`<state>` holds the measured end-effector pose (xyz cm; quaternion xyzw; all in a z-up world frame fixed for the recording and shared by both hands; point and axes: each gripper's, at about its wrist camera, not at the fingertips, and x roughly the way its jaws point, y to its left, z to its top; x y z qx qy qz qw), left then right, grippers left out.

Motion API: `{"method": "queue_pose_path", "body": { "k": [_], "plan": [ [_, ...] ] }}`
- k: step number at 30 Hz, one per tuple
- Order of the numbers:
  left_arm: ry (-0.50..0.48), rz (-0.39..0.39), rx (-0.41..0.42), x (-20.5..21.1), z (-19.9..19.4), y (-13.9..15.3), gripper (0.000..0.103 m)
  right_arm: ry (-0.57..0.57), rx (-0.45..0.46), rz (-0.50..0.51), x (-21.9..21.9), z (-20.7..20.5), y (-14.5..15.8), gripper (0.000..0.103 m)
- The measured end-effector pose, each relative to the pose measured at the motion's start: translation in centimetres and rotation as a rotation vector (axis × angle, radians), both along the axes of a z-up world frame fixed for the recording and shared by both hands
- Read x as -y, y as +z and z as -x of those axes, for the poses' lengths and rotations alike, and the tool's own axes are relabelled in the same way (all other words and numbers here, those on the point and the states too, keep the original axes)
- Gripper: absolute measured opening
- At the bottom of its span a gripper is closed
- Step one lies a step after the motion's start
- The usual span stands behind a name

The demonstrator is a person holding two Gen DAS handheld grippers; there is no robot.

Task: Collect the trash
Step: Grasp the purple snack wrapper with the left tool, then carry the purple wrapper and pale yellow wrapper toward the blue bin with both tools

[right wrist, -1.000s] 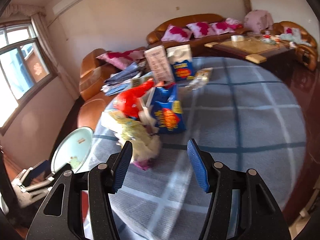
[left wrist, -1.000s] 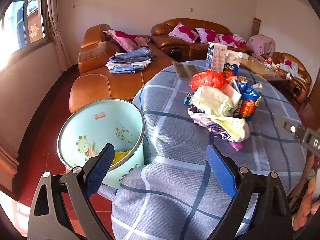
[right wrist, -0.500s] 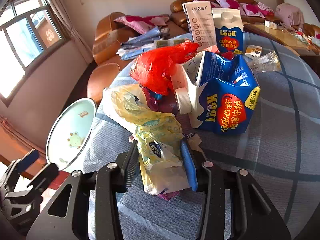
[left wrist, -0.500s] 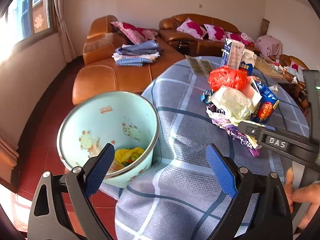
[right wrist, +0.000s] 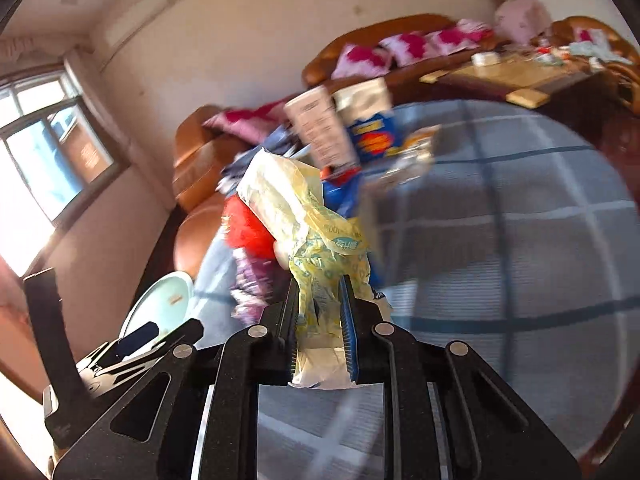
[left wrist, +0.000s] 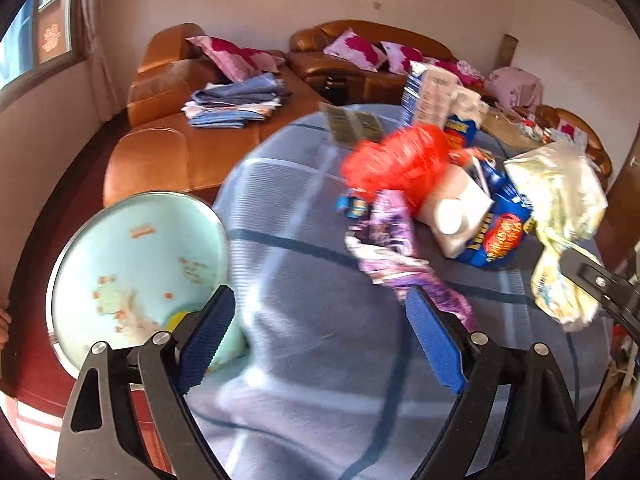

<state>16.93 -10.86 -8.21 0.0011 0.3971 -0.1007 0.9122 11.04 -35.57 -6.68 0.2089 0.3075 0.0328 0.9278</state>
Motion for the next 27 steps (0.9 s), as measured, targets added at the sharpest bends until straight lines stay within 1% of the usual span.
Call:
{"method": "queue_pose_path", "body": {
  "k": [3, 4, 7, 9, 10, 11, 13, 14, 15, 16, 18, 22, 27],
  "plan": [
    [-0.042, 0.027, -0.018, 2.9, -0.7, -0.4, 0.075, -0.062, 0.011, 0.003, 1.3, 1.5, -0.4, 0.019],
    [-0.044, 0.027, -0.019, 3.7, -0.9, -0.6, 0.074, -0.089, 0.013, 0.007, 1.8, 2.0, -0.6, 0.019],
    [-0.042, 0.016, -0.043, 5.8, -1.6, -1.6, 0.069, -0.13, 0.013, 0.011, 2.7, 2.7, -1.1, 0.019],
    [-0.035, 0.018, -0.078, 6.6, -2.1, -2.5, 0.062, -0.145, 0.008, -0.011, 3.4, 2.9, -1.5, 0.019],
    [-0.026, 0.012, -0.093, 6.8, -2.2, -2.9, 0.06, -0.149, 0.006, -0.016, 3.7, 3.1, -1.6, 0.019],
    [-0.018, 0.007, -0.095, 6.9, -2.3, -3.2, 0.056, -0.154, 0.005, -0.018, 3.8, 3.2, -1.7, 0.019],
    [-0.019, 0.012, -0.089, 6.9, -2.2, -3.3, 0.045, -0.153, 0.004, -0.023, 3.8, 3.5, -1.9, 0.019],
    [-0.022, 0.025, -0.088, 6.7, -2.1, -3.3, 0.034, -0.151, 0.002, -0.021, 3.7, 3.5, -1.9, 0.019],
    [-0.03, 0.04, -0.094, 6.5, -2.1, -3.3, 0.027, -0.15, 0.002, -0.021, 3.5, 3.7, -1.9, 0.019],
    [-0.035, 0.051, -0.099, 6.3, -2.1, -3.3, 0.026, -0.148, 0.001, -0.022, 3.3, 3.8, -2.0, 0.019],
    [-0.045, 0.059, -0.094, 5.9, -1.8, -3.0, 0.019, -0.15, 0.002, -0.023, 3.0, 3.9, -1.9, 0.019],
    [-0.062, 0.086, -0.069, 4.7, -0.8, -2.0, 0.017, -0.153, 0.018, -0.016, 2.3, 4.1, -1.3, 0.019],
    [-0.082, 0.079, -0.021, 2.9, 1.3, -0.3, 0.017, -0.147, 0.03, -0.004, 1.2, 4.4, -0.6, 0.019]
  ]
}}
